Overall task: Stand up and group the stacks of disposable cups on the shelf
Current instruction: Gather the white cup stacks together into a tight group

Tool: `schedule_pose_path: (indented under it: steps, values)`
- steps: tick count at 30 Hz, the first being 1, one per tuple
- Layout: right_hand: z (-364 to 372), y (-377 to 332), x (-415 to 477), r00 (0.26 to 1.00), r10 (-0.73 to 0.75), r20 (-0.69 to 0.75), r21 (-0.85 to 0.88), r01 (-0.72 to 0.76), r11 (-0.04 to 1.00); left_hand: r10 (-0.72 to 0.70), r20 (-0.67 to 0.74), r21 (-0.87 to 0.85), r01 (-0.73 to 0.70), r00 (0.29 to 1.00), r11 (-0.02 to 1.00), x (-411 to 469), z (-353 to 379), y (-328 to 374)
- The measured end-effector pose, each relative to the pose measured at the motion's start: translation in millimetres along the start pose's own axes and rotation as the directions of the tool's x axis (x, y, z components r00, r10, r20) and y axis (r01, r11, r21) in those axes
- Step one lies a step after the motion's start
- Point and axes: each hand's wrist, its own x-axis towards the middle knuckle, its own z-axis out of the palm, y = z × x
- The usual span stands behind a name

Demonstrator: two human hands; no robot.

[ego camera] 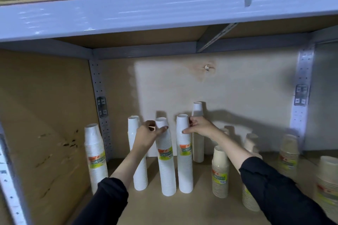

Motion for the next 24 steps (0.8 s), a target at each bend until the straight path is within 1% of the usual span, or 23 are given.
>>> schedule_pose_path:
  steps: [3, 6, 9, 13, 18, 22, 24]
  values:
    - [13.7, -0.9, -0.3, 0.999, -0.014, -0.053, 0.042, 0.016, 0.999, 0.007, 0.017, 0.034, -0.008, 1.0, 0.999, -1.3, 4.8, -1.2]
    - [21.9, 1.2, 1.0, 0.995, 0.004, -0.098, 0.071, 0.003, 0.997, 0.006, 0.046, 0.048, -0.008, 0.999, 0.999, -1.7, 8.1, -2.8]
    - [25.3, 2.4, -1.3, 0.987, 0.033, -0.159, 0.098, -0.017, 0.995, 0.017, 0.031, 0.04, -0.018, 0.999, 0.999, -1.4, 9.4, -2.0]
    - [25.6, -0.1, -8.6, 0.972, 0.039, -0.232, 0.101, -0.015, 0.995, 0.082, 0.043, 0.059, -0.084, 0.996, 0.995, -3.1, 7.6, 0.8]
    - [23.7, -13.4, -25.8, 0.965, 0.021, -0.261, 0.093, 0.003, 0.996, 0.162, 0.066, 0.079, -0.167, 0.985, 0.983, -12.4, 0.2, 8.1]
    - [24.9, -26.7, -44.7, 0.972, 0.015, -0.236, 0.116, 0.012, 0.993, 0.166, 0.087, 0.085, -0.174, 0.982, 0.981, -24.2, -9.2, 13.9]
    - [26.1, -30.6, -52.7, 0.969, 0.013, -0.246, 0.112, 0.016, 0.994, 0.165, 0.083, 0.066, -0.171, 0.983, 0.983, -29.0, -14.4, 16.4]
